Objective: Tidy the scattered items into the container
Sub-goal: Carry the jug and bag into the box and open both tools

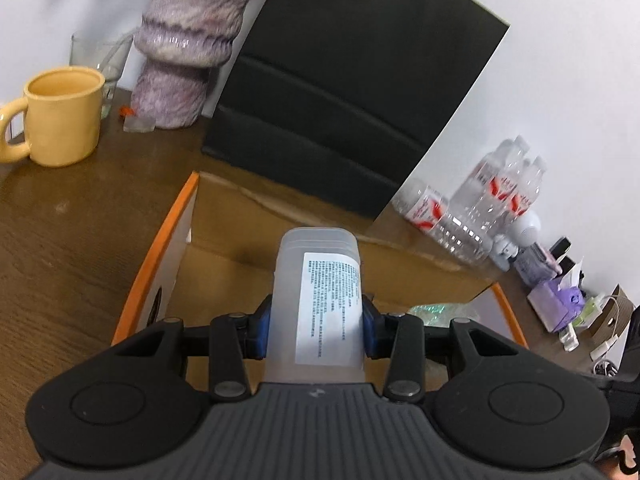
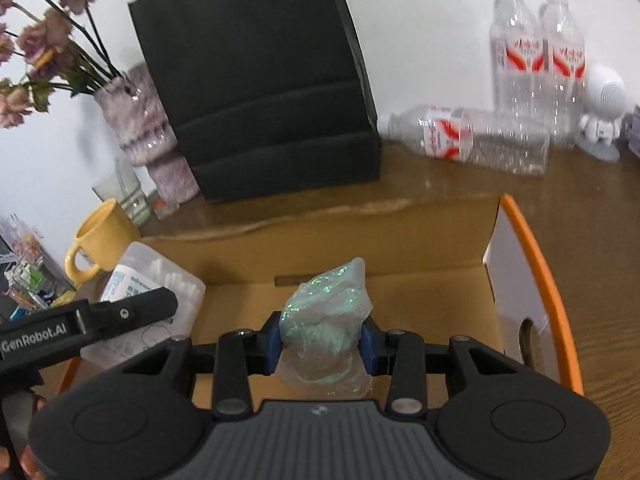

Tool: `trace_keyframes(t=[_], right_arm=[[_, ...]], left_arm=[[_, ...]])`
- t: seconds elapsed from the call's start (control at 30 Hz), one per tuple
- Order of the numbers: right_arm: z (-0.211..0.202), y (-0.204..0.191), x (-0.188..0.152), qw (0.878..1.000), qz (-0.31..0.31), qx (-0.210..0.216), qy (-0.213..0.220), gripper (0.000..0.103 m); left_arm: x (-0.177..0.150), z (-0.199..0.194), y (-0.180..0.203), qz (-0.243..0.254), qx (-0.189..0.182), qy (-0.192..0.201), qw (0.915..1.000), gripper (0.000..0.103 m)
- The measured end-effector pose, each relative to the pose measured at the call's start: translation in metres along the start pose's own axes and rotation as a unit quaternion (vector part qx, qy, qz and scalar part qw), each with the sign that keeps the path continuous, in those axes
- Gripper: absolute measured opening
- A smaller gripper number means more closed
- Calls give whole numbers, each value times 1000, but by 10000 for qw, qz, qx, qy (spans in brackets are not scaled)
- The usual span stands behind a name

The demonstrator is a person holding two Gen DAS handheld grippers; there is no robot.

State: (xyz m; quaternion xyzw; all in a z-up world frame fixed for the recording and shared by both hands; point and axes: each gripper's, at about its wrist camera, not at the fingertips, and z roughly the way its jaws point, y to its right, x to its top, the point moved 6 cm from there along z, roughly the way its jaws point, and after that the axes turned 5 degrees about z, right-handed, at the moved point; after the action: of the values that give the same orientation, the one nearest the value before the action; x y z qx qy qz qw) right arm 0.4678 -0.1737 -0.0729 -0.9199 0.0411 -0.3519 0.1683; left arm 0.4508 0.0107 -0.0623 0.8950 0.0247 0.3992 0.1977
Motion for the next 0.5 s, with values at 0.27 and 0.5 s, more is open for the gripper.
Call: trace_keyframes(t=[0.27,0.5], right_arm=[[1,4,-2,9997,32,-223,-51,48],[-9,2,0,9997,-17,-238,9,83]], left_arm=[[-3,4,0,14,3,-165,9999,51],[1,-8,7,110,-43,-39,9999,88]])
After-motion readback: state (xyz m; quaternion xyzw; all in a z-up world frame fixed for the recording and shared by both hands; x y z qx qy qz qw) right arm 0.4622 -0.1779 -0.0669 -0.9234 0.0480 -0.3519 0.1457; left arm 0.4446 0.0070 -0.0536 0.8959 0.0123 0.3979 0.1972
